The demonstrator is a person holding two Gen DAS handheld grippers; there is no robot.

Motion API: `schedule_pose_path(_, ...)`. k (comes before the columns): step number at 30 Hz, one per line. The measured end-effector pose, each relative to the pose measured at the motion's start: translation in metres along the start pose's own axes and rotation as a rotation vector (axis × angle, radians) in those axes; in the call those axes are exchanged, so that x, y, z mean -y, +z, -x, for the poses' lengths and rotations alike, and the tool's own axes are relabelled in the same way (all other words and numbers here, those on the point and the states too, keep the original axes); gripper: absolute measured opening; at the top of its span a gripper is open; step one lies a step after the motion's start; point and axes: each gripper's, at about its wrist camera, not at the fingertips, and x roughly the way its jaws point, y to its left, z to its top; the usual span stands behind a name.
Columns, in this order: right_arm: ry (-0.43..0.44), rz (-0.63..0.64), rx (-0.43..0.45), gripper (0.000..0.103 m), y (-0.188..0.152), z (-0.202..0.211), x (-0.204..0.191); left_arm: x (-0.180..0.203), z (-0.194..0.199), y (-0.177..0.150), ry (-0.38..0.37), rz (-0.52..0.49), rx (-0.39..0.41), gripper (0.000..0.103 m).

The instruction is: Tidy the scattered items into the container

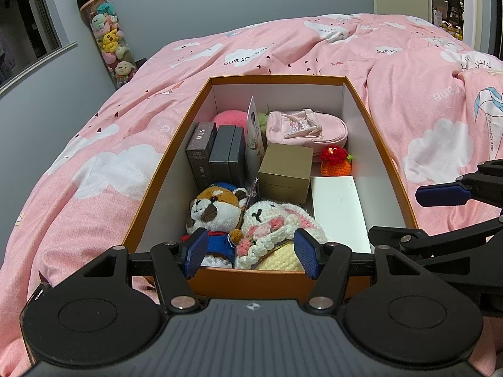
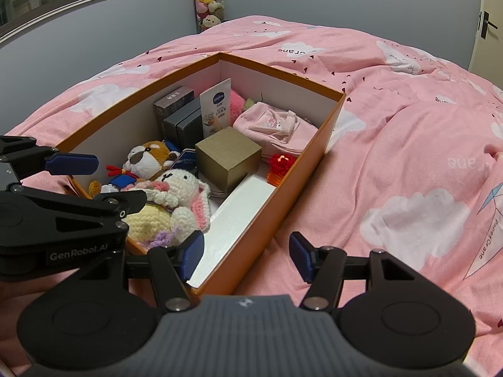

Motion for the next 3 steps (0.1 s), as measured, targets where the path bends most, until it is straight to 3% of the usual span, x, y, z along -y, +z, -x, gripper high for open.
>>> schedule_pose_path(3,0.000,0.000,0.000,0.063,0.0000,0.0000,0.0001,-0.0003,0.0000,0.0001,-0.001,0.000,-0.001,0.070)
